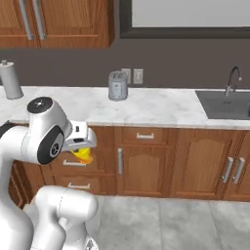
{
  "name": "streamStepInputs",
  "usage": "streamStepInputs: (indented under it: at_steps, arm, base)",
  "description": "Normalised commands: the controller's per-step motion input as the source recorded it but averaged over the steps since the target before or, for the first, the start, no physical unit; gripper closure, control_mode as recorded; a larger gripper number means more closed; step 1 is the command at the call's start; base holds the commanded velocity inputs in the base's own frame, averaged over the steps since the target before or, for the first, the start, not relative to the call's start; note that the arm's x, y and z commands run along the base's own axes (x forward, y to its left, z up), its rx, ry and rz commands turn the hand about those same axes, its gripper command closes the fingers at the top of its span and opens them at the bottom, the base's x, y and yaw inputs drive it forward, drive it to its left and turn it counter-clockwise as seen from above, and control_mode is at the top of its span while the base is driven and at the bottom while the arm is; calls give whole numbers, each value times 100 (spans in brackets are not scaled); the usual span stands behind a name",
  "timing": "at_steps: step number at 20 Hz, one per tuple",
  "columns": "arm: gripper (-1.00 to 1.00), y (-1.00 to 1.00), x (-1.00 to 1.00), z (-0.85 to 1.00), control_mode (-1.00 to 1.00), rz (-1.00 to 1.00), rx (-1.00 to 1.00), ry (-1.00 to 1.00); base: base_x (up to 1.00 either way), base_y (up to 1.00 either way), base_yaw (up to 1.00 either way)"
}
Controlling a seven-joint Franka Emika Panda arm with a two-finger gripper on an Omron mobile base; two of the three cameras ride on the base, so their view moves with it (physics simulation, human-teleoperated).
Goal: Pick the cup and bowl from the counter and place them on the counter next to the sink.
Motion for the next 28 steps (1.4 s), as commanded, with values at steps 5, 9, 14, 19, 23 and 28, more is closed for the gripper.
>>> streamStepInputs:
  at_steps: [5, 9, 14, 19, 23, 28]
  arm:
    - [100, 0, 0, 0, 100, 0, 0, 0]
    - [100, 0, 0, 0, 100, 0, 0, 0]
    - [100, 0, 0, 0, 100, 0, 0, 0]
    - [100, 0, 0, 0, 100, 0, 0, 0]
    - [100, 0, 0, 0, 100, 0, 0, 0]
    - [100, 0, 0, 0, 100, 0, 0, 0]
  base:
    - [97, -50, 16]
    - [52, -78, 31]
    - [28, -76, 28]
    - [12, -88, 14]
    - [11, -99, 0]
    - [7, -83, -3]
